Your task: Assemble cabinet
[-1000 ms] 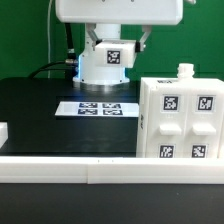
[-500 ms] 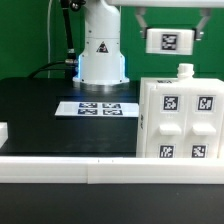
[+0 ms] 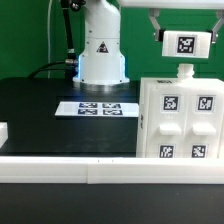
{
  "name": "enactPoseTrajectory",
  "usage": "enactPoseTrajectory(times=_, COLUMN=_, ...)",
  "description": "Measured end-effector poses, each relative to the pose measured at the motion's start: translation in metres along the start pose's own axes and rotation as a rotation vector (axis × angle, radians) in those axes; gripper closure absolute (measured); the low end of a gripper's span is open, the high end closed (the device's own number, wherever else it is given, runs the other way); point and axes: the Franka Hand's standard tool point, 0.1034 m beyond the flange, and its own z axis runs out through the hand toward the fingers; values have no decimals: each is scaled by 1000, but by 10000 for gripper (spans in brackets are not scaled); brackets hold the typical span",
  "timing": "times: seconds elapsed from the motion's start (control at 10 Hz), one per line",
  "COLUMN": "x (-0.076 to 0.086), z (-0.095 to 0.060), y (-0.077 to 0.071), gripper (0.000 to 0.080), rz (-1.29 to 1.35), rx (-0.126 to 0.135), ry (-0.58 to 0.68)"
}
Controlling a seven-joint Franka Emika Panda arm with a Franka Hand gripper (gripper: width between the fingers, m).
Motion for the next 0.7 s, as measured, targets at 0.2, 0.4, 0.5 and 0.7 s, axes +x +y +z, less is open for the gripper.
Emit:
enactPoseTrajectory(times=0.2, x=3, z=6, y=1, gripper=236, rz=-54, rx=-3, ry=-8)
enactPoseTrajectory(times=0.4, x=12, z=10, y=-1, gripper=236, rz=-72, rx=-2, ry=-6)
enactPoseTrajectory(times=0.5, x=13, z=13, y=-1, gripper=236, rz=-76, rx=-4, ry=-9)
enactPoseTrajectory(times=0.7, x=14, z=13, y=-1, gripper=236, rz=-80, rx=-3, ry=-5)
